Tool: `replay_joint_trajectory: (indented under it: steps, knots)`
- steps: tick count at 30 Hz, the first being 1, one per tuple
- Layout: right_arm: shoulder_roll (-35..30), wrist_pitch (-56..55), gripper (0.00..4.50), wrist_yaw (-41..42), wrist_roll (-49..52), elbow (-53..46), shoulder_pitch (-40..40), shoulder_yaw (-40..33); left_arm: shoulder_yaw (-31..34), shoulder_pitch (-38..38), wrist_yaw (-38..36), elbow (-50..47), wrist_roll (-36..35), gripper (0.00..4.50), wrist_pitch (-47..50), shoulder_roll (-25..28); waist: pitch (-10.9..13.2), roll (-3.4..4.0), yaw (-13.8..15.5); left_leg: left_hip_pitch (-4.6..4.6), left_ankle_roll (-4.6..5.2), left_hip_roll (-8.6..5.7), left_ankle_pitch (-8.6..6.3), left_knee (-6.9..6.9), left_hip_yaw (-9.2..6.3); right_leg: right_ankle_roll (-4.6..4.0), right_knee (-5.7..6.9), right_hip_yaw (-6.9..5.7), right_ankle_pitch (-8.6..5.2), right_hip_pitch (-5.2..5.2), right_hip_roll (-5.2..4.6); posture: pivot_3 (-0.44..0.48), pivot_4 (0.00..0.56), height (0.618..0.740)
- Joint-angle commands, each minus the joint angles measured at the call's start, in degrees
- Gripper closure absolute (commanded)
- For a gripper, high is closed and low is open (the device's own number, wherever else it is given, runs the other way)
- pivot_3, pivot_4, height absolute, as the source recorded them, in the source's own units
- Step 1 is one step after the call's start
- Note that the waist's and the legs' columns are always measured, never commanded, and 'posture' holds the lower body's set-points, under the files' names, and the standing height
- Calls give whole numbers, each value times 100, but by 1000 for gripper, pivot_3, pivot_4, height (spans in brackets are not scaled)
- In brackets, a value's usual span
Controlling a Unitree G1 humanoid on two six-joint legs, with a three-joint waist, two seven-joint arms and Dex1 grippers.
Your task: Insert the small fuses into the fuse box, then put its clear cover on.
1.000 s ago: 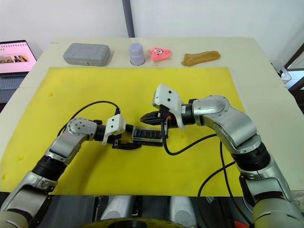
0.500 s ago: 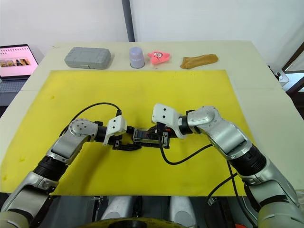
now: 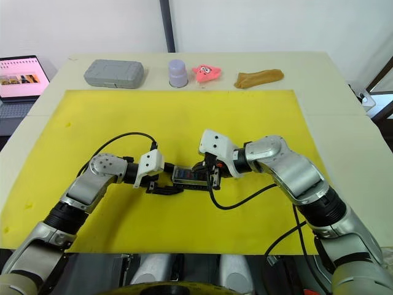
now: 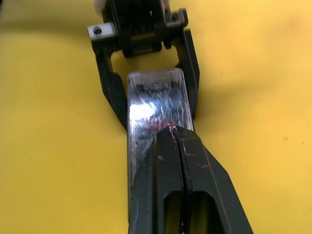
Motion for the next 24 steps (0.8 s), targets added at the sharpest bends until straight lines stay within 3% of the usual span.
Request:
replay_joint_trajectory:
  steps: [1,4,5,8,15,24]
  knots:
    - [-213,-132,4493,125,147,-384,-150,-445,158,40,179,-29,118,1456,101,133,1,-1,-3,-1,0,0,0,-1,0,0,-1,0,0,0,0,0,150,740]
    - [-553,-307,4500,260,117,-448,-72,-671,201,91,211,-158,143,78,79,241,4,-2,-16,0,0,0,0,-6,0,0,-5,0,0,-2,-1,0,150,740]
    - [-676,-394,4500,315,101,-446,-19,-737,214,116,210,-212,121,20,97,276,4,-2,-19,0,0,0,0,-11,0,0,-6,0,0,-3,-1,0,150,740]
    - [-1153,-751,3661,561,-1,-382,181,-951,338,256,149,-442,10,0,175,493,6,-5,-28,1,-3,0,2,-33,1,0,-12,1,0,-11,-1,0,150,740]
    - [-2312,-1467,40,1471,115,-121,792,-1859,1444,876,-210,-1471,-873,0,1070,1753,27,9,-73,-51,-16,24,9,-51,12,0,3,14,0,-98,24,0,150,740]
    - [-3224,-2242,40,2345,-12,790,1404,-2770,3529,1909,-251,-2826,-2105,0,2461,2907,64,10,-9,-89,-15,7,8,-38,16,-1,-15,10,2,-109,-4,0,150,740]
